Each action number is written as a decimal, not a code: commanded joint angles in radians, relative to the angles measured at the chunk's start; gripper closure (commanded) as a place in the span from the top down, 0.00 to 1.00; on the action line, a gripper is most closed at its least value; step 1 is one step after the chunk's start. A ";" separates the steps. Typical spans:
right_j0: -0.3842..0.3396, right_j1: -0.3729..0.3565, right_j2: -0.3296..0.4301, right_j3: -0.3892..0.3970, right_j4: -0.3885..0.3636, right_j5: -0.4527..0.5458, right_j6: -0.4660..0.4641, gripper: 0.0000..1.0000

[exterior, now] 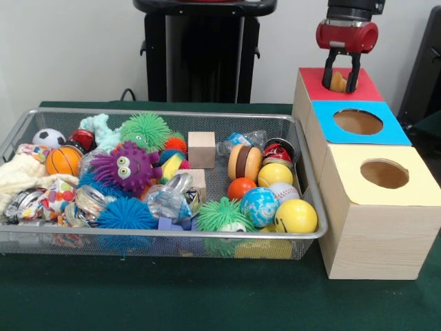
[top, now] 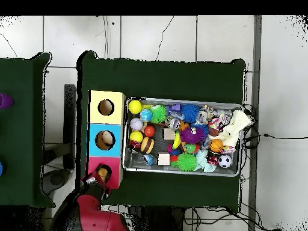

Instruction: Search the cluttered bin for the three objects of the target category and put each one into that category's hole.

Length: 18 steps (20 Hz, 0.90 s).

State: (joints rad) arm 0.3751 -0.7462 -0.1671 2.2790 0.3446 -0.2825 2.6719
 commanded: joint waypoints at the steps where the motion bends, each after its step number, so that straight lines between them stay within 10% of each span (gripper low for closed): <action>1: -0.064 0.074 0.090 0.108 -0.030 0.009 0.195 1.00; 18: -0.141 -0.156 0.075 0.142 -0.017 0.228 0.091 1.00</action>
State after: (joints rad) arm 0.2751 -0.8568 -0.1009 2.3607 0.3344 -0.2346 2.6719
